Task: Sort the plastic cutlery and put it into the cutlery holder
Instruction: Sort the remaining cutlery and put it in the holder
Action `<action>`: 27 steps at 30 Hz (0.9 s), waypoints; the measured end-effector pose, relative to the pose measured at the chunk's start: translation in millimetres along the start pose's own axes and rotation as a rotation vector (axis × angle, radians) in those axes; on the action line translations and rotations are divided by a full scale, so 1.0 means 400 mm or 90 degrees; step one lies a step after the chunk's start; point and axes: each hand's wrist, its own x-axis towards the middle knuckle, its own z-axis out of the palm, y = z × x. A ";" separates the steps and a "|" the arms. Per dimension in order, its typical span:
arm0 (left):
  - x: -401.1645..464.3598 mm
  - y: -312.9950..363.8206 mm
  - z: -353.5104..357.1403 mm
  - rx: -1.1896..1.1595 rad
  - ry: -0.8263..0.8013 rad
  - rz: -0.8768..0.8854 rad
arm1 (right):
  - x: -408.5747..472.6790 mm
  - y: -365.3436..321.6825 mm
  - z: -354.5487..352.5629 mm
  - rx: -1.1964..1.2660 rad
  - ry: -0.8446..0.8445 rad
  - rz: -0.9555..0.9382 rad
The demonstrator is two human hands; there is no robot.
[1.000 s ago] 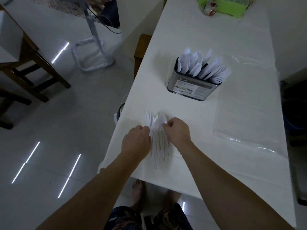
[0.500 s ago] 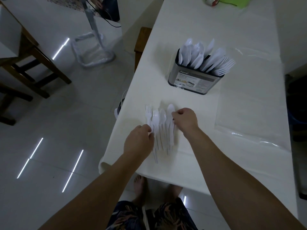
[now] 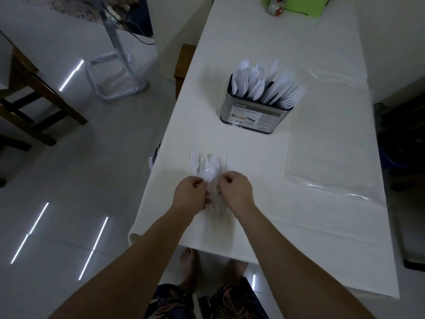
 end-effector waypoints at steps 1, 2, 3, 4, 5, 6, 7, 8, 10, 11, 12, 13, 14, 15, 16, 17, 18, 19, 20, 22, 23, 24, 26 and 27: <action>0.002 -0.007 -0.007 -0.022 0.026 -0.014 | -0.006 0.010 0.008 -0.096 0.014 -0.032; 0.003 -0.011 -0.014 -0.043 0.048 -0.023 | -0.012 0.017 0.015 -0.159 0.022 -0.049; 0.004 -0.015 -0.020 -0.065 0.064 -0.030 | -0.017 0.021 0.020 -0.196 0.023 -0.056; 0.004 -0.018 -0.024 -0.081 0.074 -0.036 | -0.020 0.023 0.026 -0.221 0.025 -0.054; 0.006 -0.020 -0.027 -0.088 0.080 -0.041 | -0.021 0.023 0.030 -0.243 0.024 -0.050; 0.008 -0.021 -0.029 -0.089 0.083 -0.044 | -0.021 0.022 0.033 -0.258 0.018 -0.044; 0.010 -0.022 -0.029 -0.089 0.085 -0.046 | -0.020 0.020 0.035 -0.262 0.008 -0.034; 0.010 -0.021 -0.028 -0.093 0.087 -0.048 | -0.018 0.018 0.034 -0.248 0.003 -0.021; 0.011 -0.019 -0.025 -0.100 0.093 -0.047 | -0.018 0.016 0.024 -0.183 0.008 0.008; 0.010 -0.017 -0.023 -0.098 0.096 -0.043 | -0.018 0.016 0.018 -0.149 0.016 0.014; 0.008 -0.014 -0.021 -0.096 0.096 -0.037 | -0.021 0.015 0.011 -0.119 0.024 0.012; 0.008 -0.013 -0.018 -0.097 0.090 -0.031 | -0.027 0.013 0.008 -0.086 0.023 0.008; 0.007 -0.011 -0.017 -0.103 0.078 -0.026 | -0.035 0.010 0.007 -0.051 0.013 0.004; 0.007 -0.009 -0.015 -0.108 0.062 -0.024 | -0.045 0.006 0.010 -0.018 -0.006 0.000; 0.006 -0.007 -0.014 -0.103 0.045 -0.022 | -0.058 0.000 0.016 0.008 -0.035 -0.001; 0.007 -0.007 -0.015 -0.088 0.029 -0.019 | -0.069 -0.004 0.024 0.030 -0.070 0.001; 0.007 -0.007 -0.016 -0.073 0.016 -0.015 | -0.078 -0.007 0.032 0.046 -0.100 0.000; 0.008 -0.009 -0.019 -0.064 0.011 -0.011 | -0.084 -0.007 0.039 0.054 -0.117 -0.004; 0.008 -0.010 -0.026 -0.062 0.015 -0.011 | -0.088 -0.007 0.043 0.044 -0.118 -0.013; 0.012 -0.015 -0.042 -0.077 0.047 -0.023 | -0.088 0.002 0.043 -0.056 -0.057 -0.047; 0.018 -0.019 -0.049 -0.099 0.066 -0.038 | -0.086 0.008 0.039 -0.119 -0.010 -0.058; 0.022 -0.022 -0.055 -0.130 0.078 -0.055 | -0.085 0.013 0.033 -0.168 0.030 -0.057; 0.033 -0.028 -0.070 -0.174 0.087 -0.080 | -0.081 0.024 0.037 -0.214 0.064 -0.038; 0.039 -0.032 -0.075 -0.185 0.090 -0.089 | -0.082 0.029 0.040 -0.223 0.062 -0.026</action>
